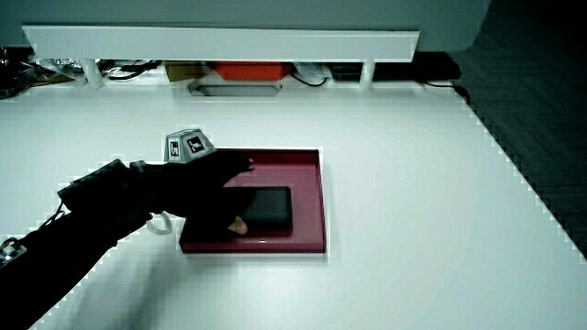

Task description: Pick battery from plate

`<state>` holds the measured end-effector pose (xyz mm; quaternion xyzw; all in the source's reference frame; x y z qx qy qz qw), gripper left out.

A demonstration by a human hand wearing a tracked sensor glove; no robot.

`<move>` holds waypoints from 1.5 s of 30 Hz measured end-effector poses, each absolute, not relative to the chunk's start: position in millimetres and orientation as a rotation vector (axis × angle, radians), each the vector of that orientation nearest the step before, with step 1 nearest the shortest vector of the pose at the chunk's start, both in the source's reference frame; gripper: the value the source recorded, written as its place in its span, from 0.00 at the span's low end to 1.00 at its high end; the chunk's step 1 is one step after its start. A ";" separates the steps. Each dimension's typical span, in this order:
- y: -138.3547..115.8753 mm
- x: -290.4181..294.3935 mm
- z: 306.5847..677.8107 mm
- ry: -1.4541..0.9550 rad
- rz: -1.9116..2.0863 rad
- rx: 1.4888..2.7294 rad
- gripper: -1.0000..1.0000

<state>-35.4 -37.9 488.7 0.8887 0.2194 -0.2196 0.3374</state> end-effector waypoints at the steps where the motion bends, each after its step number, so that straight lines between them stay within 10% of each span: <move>1: -37.5 -33.9 491.5 0.561 -0.560 2.301 0.50; 19: -29.9 -20.6 524.9 0.535 -0.451 2.271 0.50; 38: -25.7 -15.9 514.7 0.602 -0.478 2.373 1.00; 45: -22.4 -19.5 515.0 0.603 -0.523 2.397 1.00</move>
